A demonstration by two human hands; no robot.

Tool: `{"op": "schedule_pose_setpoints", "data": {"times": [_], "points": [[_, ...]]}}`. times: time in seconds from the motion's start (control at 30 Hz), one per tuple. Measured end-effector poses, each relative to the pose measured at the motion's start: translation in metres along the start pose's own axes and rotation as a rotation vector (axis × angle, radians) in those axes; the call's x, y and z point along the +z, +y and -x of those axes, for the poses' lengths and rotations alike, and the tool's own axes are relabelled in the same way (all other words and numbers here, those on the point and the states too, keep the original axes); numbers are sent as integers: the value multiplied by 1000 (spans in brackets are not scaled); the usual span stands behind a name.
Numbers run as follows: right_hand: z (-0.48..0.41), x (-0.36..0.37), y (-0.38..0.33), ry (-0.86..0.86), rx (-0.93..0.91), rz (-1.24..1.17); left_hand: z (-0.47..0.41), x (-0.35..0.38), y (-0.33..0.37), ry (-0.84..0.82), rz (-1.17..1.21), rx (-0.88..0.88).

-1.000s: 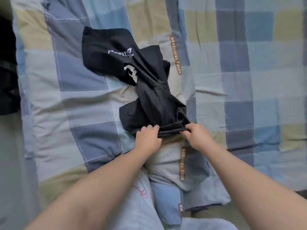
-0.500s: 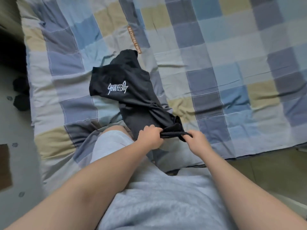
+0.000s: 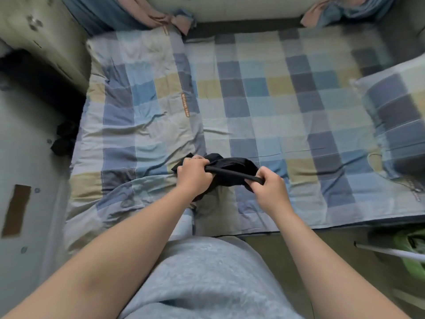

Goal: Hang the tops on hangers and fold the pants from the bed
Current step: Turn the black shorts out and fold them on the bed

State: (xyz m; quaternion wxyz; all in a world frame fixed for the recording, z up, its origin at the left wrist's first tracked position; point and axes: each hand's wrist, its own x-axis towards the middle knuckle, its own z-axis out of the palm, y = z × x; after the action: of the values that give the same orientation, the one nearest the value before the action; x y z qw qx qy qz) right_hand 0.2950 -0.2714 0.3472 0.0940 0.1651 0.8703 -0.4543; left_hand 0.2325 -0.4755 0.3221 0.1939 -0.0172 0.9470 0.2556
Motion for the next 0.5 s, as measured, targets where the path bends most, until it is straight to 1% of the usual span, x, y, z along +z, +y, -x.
{"op": "schedule_pose_setpoints", "data": {"times": [0.1, 0.2, 0.27, 0.33, 0.4, 0.5], "points": [[-1, -15, -29, 39, -81, -88, 7, -41, 5, 62, 114, 60], [2, -21, -64, 104, -158, -237, 19, -81, 0, 117, 290, 111], [12, -22, -86, 117, -213, -329, 29, -106, -7, 161, 375, 164], [25, -21, -106, 75, -259, -416, 38, -130, -14, 184, 455, 197], [36, -19, -121, -19, -268, -437, 42, -153, -21, 219, 524, 211], [45, -13, -127, -162, -217, -287, 47, -180, -31, 269, 587, 228]]}}
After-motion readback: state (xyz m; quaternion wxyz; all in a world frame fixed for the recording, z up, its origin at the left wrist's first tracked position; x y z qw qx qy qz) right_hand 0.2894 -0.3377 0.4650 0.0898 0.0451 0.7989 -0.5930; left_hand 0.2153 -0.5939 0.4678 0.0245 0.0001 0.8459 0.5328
